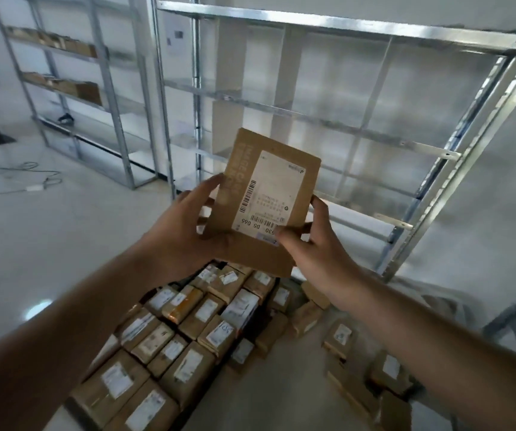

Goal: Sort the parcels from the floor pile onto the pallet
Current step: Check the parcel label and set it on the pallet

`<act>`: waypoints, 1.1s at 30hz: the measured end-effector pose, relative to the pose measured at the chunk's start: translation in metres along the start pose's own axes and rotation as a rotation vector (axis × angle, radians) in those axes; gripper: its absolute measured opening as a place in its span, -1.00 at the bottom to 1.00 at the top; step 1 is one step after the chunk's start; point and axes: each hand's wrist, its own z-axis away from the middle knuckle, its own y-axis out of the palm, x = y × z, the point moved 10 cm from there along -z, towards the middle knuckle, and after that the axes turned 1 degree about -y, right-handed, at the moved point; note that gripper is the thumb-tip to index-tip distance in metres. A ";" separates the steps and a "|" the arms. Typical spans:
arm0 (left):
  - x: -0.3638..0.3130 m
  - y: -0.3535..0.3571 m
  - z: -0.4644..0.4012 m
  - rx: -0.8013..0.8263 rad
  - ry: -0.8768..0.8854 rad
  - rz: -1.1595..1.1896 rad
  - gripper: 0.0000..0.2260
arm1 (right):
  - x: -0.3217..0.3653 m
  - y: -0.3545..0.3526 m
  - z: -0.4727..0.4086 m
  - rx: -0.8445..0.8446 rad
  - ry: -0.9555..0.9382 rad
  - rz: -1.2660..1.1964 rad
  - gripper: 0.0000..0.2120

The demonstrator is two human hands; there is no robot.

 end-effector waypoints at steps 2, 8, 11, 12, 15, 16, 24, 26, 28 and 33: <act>0.016 -0.020 0.026 -0.030 -0.069 -0.044 -0.15 | -0.001 0.029 0.005 0.059 -0.001 -0.019 -0.42; 0.058 -0.082 0.097 -0.080 -0.218 -0.136 -0.14 | 0.013 0.116 0.020 0.204 -0.020 -0.045 -0.43; 0.082 -0.118 0.129 -0.101 -0.264 -0.114 -0.14 | 0.027 0.169 0.029 0.291 -0.013 -0.063 -0.45; 0.091 -0.132 0.140 -0.106 -0.277 -0.105 -0.14 | 0.031 0.187 0.032 0.316 -0.004 -0.076 -0.47; 0.121 -0.174 0.170 -0.107 -0.293 -0.091 -0.15 | 0.050 0.244 0.040 0.338 0.005 -0.105 -0.48; 0.132 -0.190 0.180 -0.105 -0.295 -0.086 -0.15 | 0.057 0.264 0.044 0.336 0.008 -0.110 -0.48; 0.231 -0.311 0.268 -0.032 -0.402 -0.063 -0.21 | 0.100 0.441 0.097 0.371 0.107 -0.161 -0.41; 0.252 -0.336 0.284 -0.021 -0.427 -0.035 -0.23 | 0.111 0.473 0.106 0.387 0.123 -0.136 -0.41; 0.270 -0.357 0.292 -0.013 -0.430 -0.025 -0.25 | 0.118 0.499 0.109 0.401 0.164 -0.107 -0.35; 0.315 -0.395 0.274 0.034 -0.420 -0.022 -0.23 | 0.127 0.548 0.088 0.420 0.218 -0.095 -0.18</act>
